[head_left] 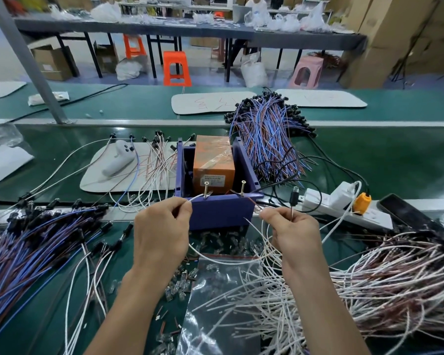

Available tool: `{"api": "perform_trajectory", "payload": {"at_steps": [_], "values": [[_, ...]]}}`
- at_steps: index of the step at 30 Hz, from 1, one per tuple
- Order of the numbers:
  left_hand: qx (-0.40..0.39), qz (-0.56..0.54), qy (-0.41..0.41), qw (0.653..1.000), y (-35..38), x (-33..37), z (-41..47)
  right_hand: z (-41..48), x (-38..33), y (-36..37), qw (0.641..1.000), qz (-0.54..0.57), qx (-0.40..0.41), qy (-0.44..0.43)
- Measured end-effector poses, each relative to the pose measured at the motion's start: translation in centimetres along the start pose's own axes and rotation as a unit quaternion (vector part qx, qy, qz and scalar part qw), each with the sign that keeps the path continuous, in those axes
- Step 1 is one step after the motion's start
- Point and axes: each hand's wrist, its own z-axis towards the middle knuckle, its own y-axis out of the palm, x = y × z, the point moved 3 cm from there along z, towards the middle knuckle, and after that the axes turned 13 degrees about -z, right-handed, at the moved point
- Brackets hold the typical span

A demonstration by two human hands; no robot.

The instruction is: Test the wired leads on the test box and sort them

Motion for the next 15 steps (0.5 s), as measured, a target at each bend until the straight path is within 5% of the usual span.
{"api": "perform_trajectory", "payload": {"at_steps": [10,15], "values": [[0.006,0.007,0.002,1.000,0.0,-0.2,-0.2,1.3,-0.5,0.5,1.000,-0.022,0.008,0.018],[0.000,-0.059,-0.085,0.995,-0.5,-0.6,-1.0,-0.4,0.2,-0.8,0.999,0.018,-0.035,0.023]]}}
